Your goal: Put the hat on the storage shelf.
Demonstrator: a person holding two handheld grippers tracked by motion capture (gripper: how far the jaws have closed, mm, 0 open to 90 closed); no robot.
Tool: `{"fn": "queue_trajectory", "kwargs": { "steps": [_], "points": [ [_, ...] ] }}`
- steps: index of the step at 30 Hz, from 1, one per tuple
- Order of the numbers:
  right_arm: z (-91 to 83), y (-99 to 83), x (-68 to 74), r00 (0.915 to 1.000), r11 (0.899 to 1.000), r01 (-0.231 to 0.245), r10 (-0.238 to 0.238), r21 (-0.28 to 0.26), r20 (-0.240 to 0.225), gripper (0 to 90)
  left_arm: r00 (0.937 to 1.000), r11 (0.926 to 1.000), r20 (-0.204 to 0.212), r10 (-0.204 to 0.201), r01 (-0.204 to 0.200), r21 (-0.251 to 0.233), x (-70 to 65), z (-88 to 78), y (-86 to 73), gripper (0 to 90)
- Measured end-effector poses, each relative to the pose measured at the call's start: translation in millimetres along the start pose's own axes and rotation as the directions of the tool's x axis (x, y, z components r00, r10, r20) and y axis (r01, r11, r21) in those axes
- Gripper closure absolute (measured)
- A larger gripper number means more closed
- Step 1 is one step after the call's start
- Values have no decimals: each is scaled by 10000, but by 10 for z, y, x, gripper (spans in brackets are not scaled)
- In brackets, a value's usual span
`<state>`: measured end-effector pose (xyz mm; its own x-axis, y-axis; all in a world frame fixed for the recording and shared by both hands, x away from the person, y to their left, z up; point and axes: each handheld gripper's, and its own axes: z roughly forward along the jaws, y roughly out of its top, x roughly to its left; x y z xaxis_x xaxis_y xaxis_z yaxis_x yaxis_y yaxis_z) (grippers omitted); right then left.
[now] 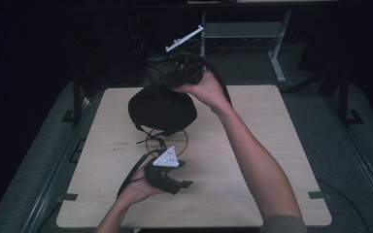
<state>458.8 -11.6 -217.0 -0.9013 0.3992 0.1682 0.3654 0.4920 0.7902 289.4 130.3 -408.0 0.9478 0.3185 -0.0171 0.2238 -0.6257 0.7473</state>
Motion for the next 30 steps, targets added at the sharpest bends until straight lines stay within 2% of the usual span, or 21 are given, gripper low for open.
{"fn": "queue_trajectory", "kwargs": {
  "steps": [7, 14, 21, 30],
  "points": [
    [-182, -194, -54, 9994, 9998, -171, 174, -105, 290, 339, 10000, 10000, 28, -27, 27, -24, 4, 42, -15, 293],
    [-402, -376, -60, 9981, 9983, -476, 489, -332, 381, 293, 10000, 10000, -32, -63, 63, 24, -20, 80, -25, 287],
    [-581, -519, -79, 9973, 9968, -519, 548, -605, 479, 283, 9997, 9997, -12, -224, 224, -116, -25, 74, -37, 285],
    [-803, -709, -126, 9957, 9944, -591, 650, -875, 666, 275, 9997, 9996, -112, -202, 200, -199, -24, 67, -45, 286]
  ]
}}
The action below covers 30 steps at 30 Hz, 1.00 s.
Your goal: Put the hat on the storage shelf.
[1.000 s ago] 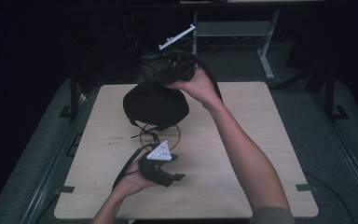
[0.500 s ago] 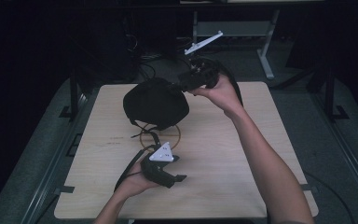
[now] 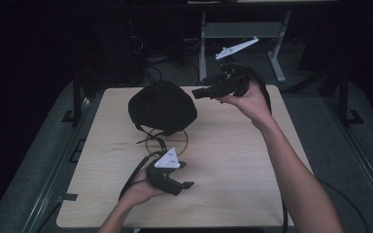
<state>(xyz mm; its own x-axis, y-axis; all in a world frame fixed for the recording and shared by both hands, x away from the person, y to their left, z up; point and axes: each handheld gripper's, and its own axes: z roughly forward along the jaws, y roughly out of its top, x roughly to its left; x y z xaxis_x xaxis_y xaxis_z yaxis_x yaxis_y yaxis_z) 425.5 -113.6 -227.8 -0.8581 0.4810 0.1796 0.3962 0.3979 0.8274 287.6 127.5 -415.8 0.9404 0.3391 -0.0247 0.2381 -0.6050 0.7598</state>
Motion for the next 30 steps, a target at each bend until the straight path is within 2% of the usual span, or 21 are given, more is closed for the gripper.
{"fn": "queue_trajectory", "kwargs": {
  "steps": [4, 7, 10, 23, 30],
  "points": [
    [-77, -88, -27, 9999, 9999, -134, 134, 3, 42, 273, 10000, 10000, 12, -42, 42, 35, -6, 3, -9, 286],
    [-131, -159, -52, 9998, 9998, -173, 173, -36, 98, 272, 9999, 10000, -52, 91, -91, -16, -2, -2, -6, 286],
    [-193, -240, -81, 9994, 9995, -314, 315, -65, 150, 266, 10000, 9999, -39, -77, 76, -150, 13, -16, -8, 286],
    [-386, -559, -153, 9974, 9979, -635, 638, -90, 346, 247, 9998, 9998, -74, -190, 189, -117, 19, -3, -34, 285],
    [-474, -754, -170, 9963, 9972, -739, 744, -141, 430, 240, 10000, 10000, -53, -22, 22, 8, 13, -2, -34, 284]
  ]
}}
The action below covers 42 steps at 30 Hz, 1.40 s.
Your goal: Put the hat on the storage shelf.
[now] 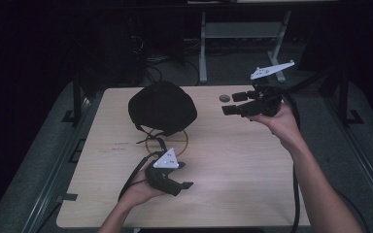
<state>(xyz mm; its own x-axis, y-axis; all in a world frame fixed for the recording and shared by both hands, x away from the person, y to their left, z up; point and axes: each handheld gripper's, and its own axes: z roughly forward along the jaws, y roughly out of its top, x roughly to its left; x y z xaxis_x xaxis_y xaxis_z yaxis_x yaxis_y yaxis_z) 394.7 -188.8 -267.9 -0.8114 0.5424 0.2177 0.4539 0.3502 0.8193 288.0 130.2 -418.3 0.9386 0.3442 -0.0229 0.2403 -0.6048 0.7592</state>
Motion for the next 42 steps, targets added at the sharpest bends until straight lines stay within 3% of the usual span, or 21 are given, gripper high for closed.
{"fn": "queue_trajectory", "kwargs": {
  "steps": [13, 30, 42],
  "points": [
    [-86, -342, -78, 9994, 9994, -358, 358, 32, 3, 229, 9999, 9999, 11, -102, 102, -15, 2, 2, -14, 283],
    [-175, -932, -158, 9954, 9953, -955, 955, 186, 39, 222, 9997, 9996, -24, -230, 229, -145, 10, 8, -26, 282],
    [-245, -1220, -185, 9918, 9916, -1270, 1266, 239, 141, 213, 9998, 9997, 13, -222, 222, -74, 1, 29, -33, 282]
  ]
}}
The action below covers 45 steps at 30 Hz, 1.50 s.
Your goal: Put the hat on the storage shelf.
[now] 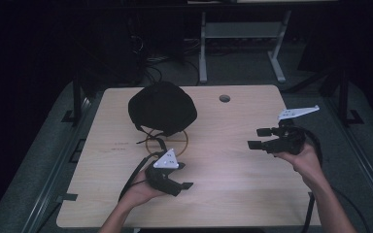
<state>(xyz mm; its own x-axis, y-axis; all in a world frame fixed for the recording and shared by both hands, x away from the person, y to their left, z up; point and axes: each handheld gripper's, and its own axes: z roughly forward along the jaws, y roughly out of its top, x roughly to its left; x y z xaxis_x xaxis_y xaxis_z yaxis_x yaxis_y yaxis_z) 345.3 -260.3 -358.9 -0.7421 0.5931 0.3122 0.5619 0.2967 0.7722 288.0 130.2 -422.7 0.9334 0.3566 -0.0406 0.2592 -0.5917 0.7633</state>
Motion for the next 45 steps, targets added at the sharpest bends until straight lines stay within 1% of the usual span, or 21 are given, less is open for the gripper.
{"fn": "queue_trajectory", "kwargs": {
  "steps": [2, 5, 11, 13, 24, 27, 32, 35, 41, 45],
  "points": [
    [-4, -45, -4, 10000, 10000, -16, 16, 2, -7, 212, 10000, 10000, -27, 33, -33, -5, 1, -2, 0, 283],
    [-5, -124, -10, 10000, 10000, -69, 69, 63, 42, 208, 10000, 10000, -30, -77, 77, -37, -4, -3, -2, 282],
    [-4, -287, -23, 9997, 9997, -239, 239, 94, 25, 207, 9999, 10000, -111, 15, -15, -42, -5, 0, -3, 283],
    [-2, -342, -35, 9996, 9995, -294, 294, 138, 3, 206, 9999, 10000, -116, -53, 52, -74, -4, -2, -3, 283],
    [8, -625, -59, 9984, 9984, -557, 557, 111, -5, 205, 9999, 10000, -135, -34, 33, -67, 11, -5, -10, 282],
    [28, -700, -53, 9982, 9981, -602, 602, 150, 0, 205, 9998, 9999, -143, -102, 101, -71, 11, -3, -15, 283],
    [66, -802, -25, 9986, 9982, -518, 517, 306, 63, 205, 9999, 10000, -142, -92, 91, -38, 15, -2, -19, 283],
    [80, -856, -15, 9986, 9980, -525, 524, 364, 43, 204, 9998, 9999, -151, -115, 114, -111, 19, -8, -19, 282],
    [64, -994, 0, 9983, 9979, -575, 570, 311, 147, 203, 9998, 9998, -147, -136, 134, -138, 22, -7, -21, 282],
    [68, -1084, 12, 9974, 9972, -709, 705, 255, 139, 203, 9998, 9998, -154, -143, 140, -160, 19, -4, -20, 283]
  ]
}}
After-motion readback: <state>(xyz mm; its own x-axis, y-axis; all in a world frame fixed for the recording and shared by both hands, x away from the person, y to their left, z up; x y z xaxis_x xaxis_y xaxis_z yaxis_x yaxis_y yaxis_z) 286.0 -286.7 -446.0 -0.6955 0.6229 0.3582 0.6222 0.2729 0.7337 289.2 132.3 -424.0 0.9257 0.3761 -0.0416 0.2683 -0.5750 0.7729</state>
